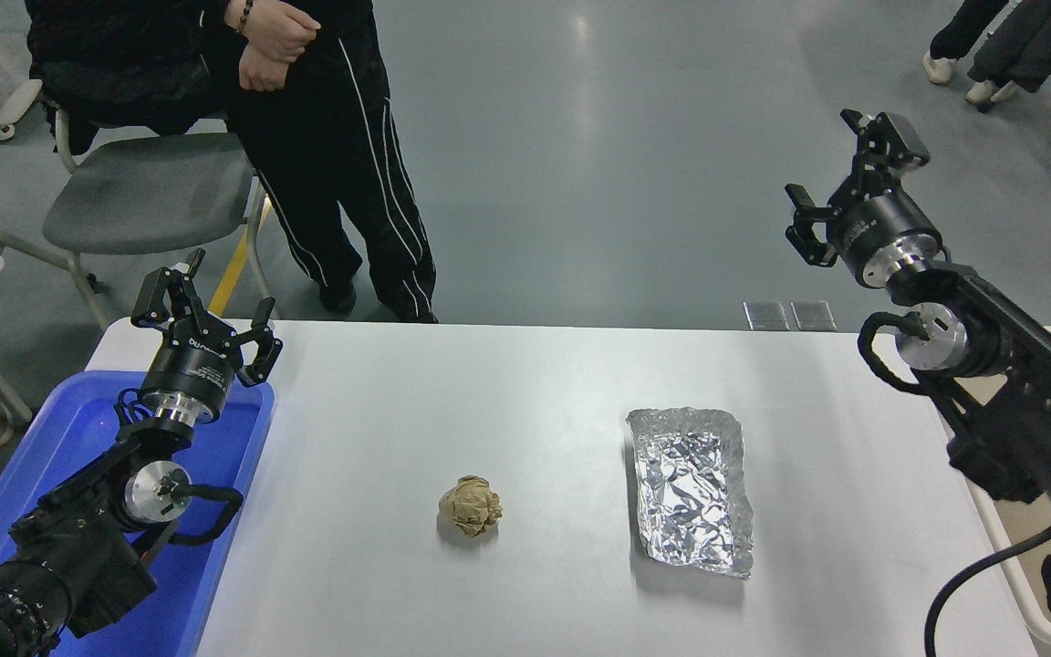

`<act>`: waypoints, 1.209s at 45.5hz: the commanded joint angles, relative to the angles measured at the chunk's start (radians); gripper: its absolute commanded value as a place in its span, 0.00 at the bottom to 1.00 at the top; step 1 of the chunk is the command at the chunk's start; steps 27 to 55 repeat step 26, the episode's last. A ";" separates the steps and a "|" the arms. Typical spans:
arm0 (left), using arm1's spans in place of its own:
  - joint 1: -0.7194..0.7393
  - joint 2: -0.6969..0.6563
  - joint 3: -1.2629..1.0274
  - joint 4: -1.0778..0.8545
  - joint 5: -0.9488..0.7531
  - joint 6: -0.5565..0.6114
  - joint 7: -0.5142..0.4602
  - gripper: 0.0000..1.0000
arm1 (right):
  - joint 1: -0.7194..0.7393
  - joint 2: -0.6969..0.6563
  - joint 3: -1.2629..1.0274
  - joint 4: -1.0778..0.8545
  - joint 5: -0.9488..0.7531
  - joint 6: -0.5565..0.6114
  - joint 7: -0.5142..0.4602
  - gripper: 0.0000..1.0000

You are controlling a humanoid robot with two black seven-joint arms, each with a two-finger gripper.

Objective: Dispose of the paper cup in the dustbin

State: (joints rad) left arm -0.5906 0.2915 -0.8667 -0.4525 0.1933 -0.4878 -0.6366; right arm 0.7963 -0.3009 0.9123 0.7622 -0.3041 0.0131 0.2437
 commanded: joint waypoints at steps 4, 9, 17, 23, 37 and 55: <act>0.000 0.000 0.000 0.000 0.000 0.000 0.000 1.00 | -0.112 0.034 0.043 0.002 -0.001 0.074 0.031 0.99; 0.000 0.000 0.000 0.000 0.000 0.000 0.000 1.00 | -0.124 0.034 0.043 -0.012 -0.001 0.073 0.074 0.99; 0.000 0.000 0.000 0.000 0.000 0.000 0.000 1.00 | -0.131 0.036 0.049 -0.021 0.002 0.065 0.088 0.99; 0.000 0.000 0.000 0.000 0.000 0.000 0.000 1.00 | -0.135 0.046 0.066 -0.023 0.003 0.059 0.088 0.99; 0.000 0.000 0.000 0.000 0.000 0.000 0.000 1.00 | -0.138 0.049 0.068 -0.024 0.002 0.054 0.088 0.99; 0.000 0.000 0.000 0.000 0.000 0.000 0.000 1.00 | -0.138 0.049 0.068 -0.024 0.002 0.054 0.088 0.99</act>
